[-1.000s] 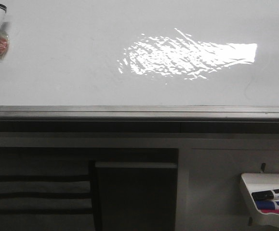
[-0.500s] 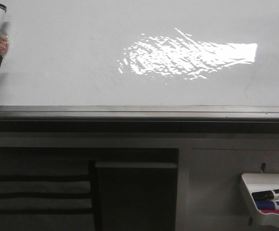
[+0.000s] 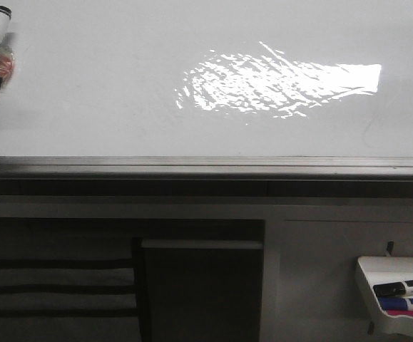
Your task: Write number 9 on whiteboard
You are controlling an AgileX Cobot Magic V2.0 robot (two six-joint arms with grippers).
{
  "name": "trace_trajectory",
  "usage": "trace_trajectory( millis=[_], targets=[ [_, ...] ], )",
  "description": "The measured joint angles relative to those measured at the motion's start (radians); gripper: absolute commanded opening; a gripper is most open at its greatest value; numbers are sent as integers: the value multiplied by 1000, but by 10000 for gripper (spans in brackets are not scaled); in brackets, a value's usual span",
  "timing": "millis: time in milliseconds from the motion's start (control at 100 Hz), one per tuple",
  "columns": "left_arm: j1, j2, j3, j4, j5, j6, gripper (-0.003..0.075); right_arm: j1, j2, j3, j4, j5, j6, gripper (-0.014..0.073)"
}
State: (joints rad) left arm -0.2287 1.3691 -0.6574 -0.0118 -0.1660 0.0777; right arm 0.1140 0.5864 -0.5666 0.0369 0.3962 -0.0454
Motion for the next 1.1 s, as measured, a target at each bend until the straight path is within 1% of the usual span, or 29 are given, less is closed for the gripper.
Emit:
trace_trajectory(
  millis=[320, 610, 760, 880, 1000, 1070, 1100],
  targets=[
    [0, 0, 0, 2, -2, 0, 55, 0, 0, 0, 0, 0, 0, 667],
    [0, 0, 0, 2, -2, 0, -20, 0, 0, 0, 0, 0, 0, 667],
    [0, -4, 0, 2, 6, 0, -20, 0, 0, 0, 0, 0, 0, 667],
    [0, -40, 0, 2, 58, 0, -20, 0, 0, 0, 0, 0, 0, 667],
    [0, -114, -2, 2, 120, 0, -20, 0, 0, 0, 2, 0, 0, 667],
    [0, -155, -23, 2, 207, 0, -20, 0, 0, -2, 17, 2, 0, 667],
    [0, -169, -37, 2, 267, 0, -20, 0, 2, -4, 19, 10, 0, 667]
  ],
)
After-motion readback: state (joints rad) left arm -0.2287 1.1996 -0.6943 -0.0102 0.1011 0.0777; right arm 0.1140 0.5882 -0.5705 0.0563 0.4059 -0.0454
